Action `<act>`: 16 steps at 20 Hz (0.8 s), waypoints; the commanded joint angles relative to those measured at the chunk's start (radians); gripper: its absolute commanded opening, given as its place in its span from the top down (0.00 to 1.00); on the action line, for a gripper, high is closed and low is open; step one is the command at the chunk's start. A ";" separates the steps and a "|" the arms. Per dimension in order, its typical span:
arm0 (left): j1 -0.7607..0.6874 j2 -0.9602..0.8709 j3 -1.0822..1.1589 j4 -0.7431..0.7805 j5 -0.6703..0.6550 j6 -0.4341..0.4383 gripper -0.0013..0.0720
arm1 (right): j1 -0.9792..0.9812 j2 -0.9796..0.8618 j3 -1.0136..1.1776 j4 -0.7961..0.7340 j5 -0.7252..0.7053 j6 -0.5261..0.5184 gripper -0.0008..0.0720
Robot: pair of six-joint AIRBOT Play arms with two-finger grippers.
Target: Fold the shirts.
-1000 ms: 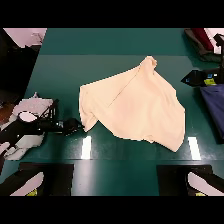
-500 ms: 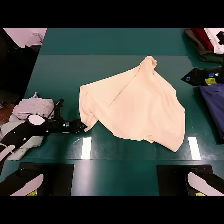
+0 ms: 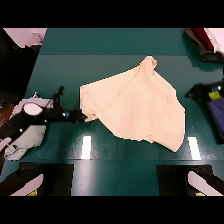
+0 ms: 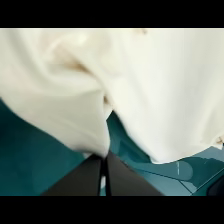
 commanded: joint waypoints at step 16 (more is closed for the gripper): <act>0.000 0.001 0.227 0.064 -0.115 0.003 0.95 | -0.284 0.063 -0.577 0.051 -0.084 -0.023 0.56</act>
